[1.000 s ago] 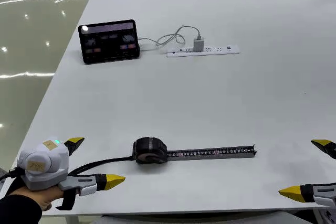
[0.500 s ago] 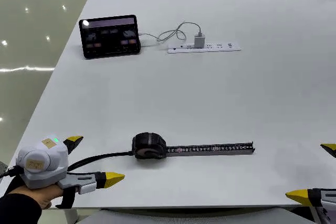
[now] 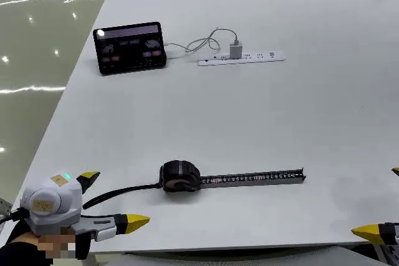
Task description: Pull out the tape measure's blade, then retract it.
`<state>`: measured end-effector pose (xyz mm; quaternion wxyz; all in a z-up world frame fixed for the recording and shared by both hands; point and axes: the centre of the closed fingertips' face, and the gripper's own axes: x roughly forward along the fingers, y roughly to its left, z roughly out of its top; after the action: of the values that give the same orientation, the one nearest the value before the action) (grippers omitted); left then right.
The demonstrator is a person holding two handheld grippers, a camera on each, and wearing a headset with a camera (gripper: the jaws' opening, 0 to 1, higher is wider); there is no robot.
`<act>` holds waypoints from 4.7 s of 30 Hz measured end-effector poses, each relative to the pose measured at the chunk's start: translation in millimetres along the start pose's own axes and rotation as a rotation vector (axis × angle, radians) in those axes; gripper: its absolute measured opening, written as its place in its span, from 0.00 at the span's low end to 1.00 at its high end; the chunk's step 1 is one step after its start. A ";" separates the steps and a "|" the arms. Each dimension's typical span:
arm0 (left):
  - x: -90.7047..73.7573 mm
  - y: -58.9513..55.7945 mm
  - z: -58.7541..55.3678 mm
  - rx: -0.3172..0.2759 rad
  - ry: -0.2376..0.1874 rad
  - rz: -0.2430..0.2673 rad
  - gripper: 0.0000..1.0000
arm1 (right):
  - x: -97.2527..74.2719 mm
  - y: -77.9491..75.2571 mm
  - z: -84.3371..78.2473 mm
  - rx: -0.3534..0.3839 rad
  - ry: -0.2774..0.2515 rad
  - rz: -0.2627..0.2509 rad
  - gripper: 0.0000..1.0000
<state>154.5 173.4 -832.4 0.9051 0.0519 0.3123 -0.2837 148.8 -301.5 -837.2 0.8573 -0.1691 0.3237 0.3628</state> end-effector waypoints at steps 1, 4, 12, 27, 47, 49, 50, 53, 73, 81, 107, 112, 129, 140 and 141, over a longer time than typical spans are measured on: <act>0.0 1.2 1.2 0.001 -0.005 0.004 1.00 | -0.5 0.4 0.9 0.000 0.001 -0.002 1.00; 0.9 4.7 4.6 -0.007 -0.019 0.009 1.00 | 0.5 1.9 1.7 -0.006 0.006 0.003 1.00; -0.7 2.7 6.9 -0.006 -0.025 0.012 1.00 | 2.4 3.5 5.6 -0.029 0.005 0.009 1.00; -8.7 -2.5 3.2 -0.017 -0.019 0.026 1.00 | -3.3 5.5 1.2 -0.030 0.018 0.019 1.00; 10.0 -9.5 34.3 -0.027 -0.060 0.067 1.00 | 6.8 -3.7 29.4 -0.130 0.033 0.046 1.00; 11.0 -9.7 36.9 -0.042 -0.057 0.080 1.00 | 7.4 -2.7 34.5 -0.145 0.035 0.055 1.00; 12.1 -10.9 39.0 -0.060 -0.061 0.078 1.00 | 8.4 -2.5 37.2 -0.155 0.038 0.060 1.00; 15.6 -13.4 42.7 -0.071 -0.056 0.078 1.00 | 12.0 -2.3 40.8 -0.171 0.051 0.082 1.00; 52.1 -38.4 63.3 -0.157 -0.027 0.175 1.00 | 49.6 9.5 46.7 -0.305 0.132 0.219 1.00; 59.8 -45.2 76.1 -0.149 -0.083 0.258 1.00 | 62.2 8.7 43.8 -0.372 0.173 0.253 1.00; 92.6 -70.3 45.0 -0.144 -0.033 0.184 1.00 | 108.0 27.7 53.4 -0.505 0.221 0.404 0.81; 92.0 -64.6 43.6 -0.158 -0.036 0.199 1.00 | 112.7 30.0 47.8 -0.526 0.250 0.439 0.71; 93.3 -53.8 34.0 -0.211 -0.011 0.225 1.00 | 124.1 30.5 37.5 -0.534 0.292 0.476 0.32; 94.1 -55.1 31.0 -0.217 0.001 0.222 0.99 | 125.8 34.4 35.0 -0.564 0.304 0.498 0.23; 94.4 -55.2 30.0 -0.212 0.007 0.222 0.99 | 126.4 34.0 35.6 -0.568 0.302 0.498 0.22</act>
<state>201.2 73.8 -860.0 0.9303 -0.0086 0.3360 -0.1471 206.0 -194.9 -898.7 0.6053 -0.3670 0.3637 0.6055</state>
